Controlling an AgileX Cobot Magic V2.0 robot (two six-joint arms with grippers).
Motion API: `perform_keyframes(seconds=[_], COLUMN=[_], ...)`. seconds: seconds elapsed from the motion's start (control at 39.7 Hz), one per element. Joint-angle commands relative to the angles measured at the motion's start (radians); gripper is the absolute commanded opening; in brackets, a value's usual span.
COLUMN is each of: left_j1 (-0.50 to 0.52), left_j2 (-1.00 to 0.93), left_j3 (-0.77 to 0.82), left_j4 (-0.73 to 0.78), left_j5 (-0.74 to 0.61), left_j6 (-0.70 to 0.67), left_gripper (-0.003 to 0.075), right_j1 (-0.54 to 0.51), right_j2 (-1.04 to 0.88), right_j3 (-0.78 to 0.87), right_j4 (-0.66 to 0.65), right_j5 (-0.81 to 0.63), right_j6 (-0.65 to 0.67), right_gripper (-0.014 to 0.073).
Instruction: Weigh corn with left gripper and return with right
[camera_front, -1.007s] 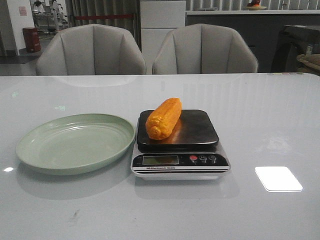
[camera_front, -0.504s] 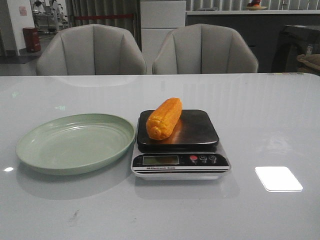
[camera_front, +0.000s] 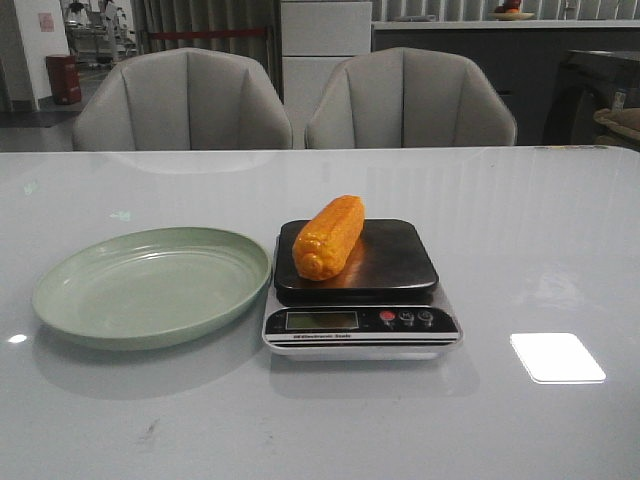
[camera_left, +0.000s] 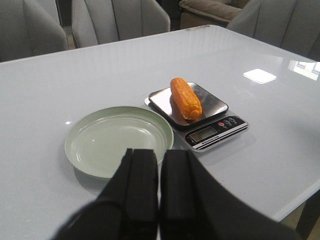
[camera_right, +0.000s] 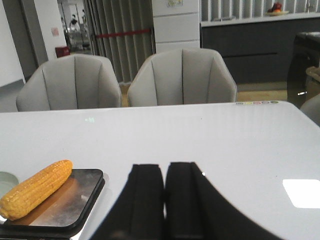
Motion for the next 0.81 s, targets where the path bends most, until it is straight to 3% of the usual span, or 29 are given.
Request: perform_keyframes(seconds=[0.0, 0.15, 0.63, 0.68, 0.78], left_j1=[0.000, 0.000, 0.000, 0.000, 0.000], left_j2=[0.012, 0.012, 0.012, 0.012, 0.012], left_j3=[-0.026, -0.026, -0.026, -0.026, -0.026], left_j4=[0.002, 0.002, 0.002, 0.002, 0.002], left_j5=[-0.067, -0.067, -0.067, -0.067, -0.067], left_j6=[0.000, 0.000, 0.000, 0.000, 0.000], left_gripper=[0.0122, 0.0122, 0.0122, 0.0122, 0.0122], right_j1=[-0.004, -0.004, 0.006, 0.022, 0.071], right_j2=[0.127, 0.278, 0.362, 0.375, 0.420], right_j3=[-0.130, -0.238, -0.246, -0.256, -0.292], right_j4=[-0.002, -0.001, -0.001, -0.001, -0.001], right_j5=[0.003, 0.128, 0.129, 0.138, 0.179], right_j6=[-0.006, -0.006, -0.006, -0.006, -0.006], right_gripper=[0.0166, 0.0166, 0.0175, 0.0201, 0.0332])
